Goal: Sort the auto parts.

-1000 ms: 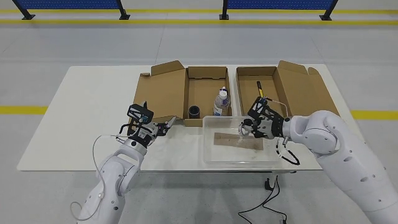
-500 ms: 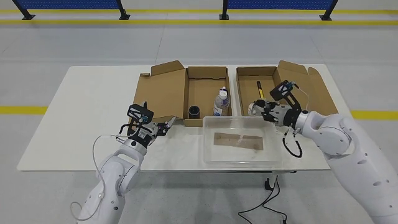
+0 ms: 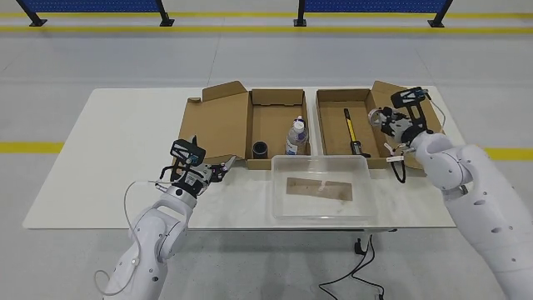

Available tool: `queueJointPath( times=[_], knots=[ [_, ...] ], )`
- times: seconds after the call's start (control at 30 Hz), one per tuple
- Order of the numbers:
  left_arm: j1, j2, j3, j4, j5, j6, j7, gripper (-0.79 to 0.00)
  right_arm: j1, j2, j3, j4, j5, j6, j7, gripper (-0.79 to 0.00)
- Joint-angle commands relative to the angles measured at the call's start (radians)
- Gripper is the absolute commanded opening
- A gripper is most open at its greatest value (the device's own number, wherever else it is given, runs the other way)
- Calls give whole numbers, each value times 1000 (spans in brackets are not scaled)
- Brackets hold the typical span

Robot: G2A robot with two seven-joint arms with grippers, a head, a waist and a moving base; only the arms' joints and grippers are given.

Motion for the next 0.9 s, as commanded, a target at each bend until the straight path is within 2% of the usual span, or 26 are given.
queueJointPath(
  times=[0.0,0.2,0.37,0.87],
  knots=[
    [0,0,0,0,0,0,0,0,34,-11,-33,60,-30,19,13,-785],
    [0,0,0,0,0,0,0,0,133,-50,-135,237,-112,44,43,-785],
    [0,0,0,0,0,0,0,0,192,-77,-189,358,-154,17,53,-785],
    [0,0,0,0,0,0,0,0,284,-140,-293,529,-236,-82,92,-785]
  ],
)
